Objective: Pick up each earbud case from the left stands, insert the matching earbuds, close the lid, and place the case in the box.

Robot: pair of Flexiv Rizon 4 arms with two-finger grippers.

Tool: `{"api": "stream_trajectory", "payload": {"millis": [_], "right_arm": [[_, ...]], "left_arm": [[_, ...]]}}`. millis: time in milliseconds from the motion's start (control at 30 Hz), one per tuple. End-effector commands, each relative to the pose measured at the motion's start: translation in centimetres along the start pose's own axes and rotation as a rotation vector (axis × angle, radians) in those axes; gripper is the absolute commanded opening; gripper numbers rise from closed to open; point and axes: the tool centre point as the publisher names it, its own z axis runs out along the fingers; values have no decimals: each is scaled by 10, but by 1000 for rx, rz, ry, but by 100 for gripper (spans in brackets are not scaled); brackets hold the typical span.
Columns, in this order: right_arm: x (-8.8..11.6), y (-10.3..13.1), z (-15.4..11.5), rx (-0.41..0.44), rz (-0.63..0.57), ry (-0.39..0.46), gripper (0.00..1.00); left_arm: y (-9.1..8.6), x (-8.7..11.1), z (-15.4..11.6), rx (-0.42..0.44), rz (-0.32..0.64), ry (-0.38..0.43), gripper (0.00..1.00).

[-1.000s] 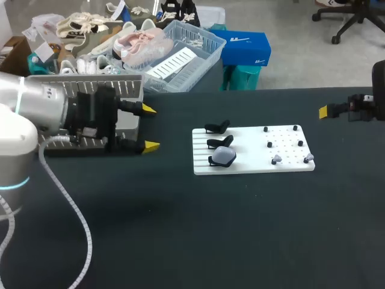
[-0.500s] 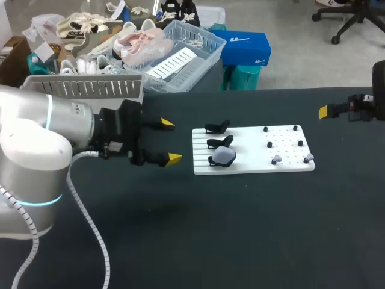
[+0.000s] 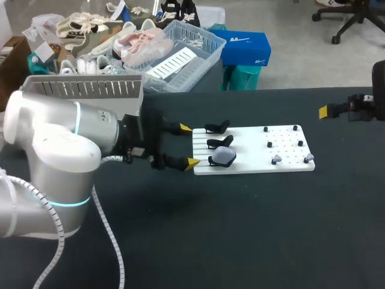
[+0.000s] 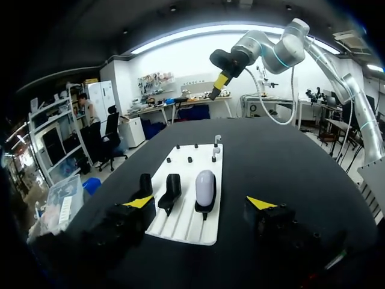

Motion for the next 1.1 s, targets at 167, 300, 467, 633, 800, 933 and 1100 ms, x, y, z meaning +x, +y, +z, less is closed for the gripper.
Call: {"api": "stream_trajectory", "payload": {"millis": [167, 300, 467, 633, 800, 933, 1100], "right_arm": [[0, -1, 1, -3, -1, 0, 100], [0, -1, 1, -3, -1, 0, 100], [0, -1, 1, -3, -1, 0, 100], [0, -1, 1, -3, -1, 0, 100], [0, -1, 1, -3, -1, 0, 100], [0, -1, 1, -3, -1, 0, 100], [0, -1, 1, -3, -1, 0, 100]], "left_arm": [[-3, 6, 33, 32, 23, -9, 100], [-5, 10, 41, 43, 20, -6, 100], [-1, 9, 47, 41, -7, -4, 100], [-1, 9, 48, 82, -2, -6, 100], [-3, 5, 50, 96, -9, -2, 96], [-4, 5, 53, 110, -20, 9, 87], [-5, 5, 56, 120, -43, 24, 71]]}}
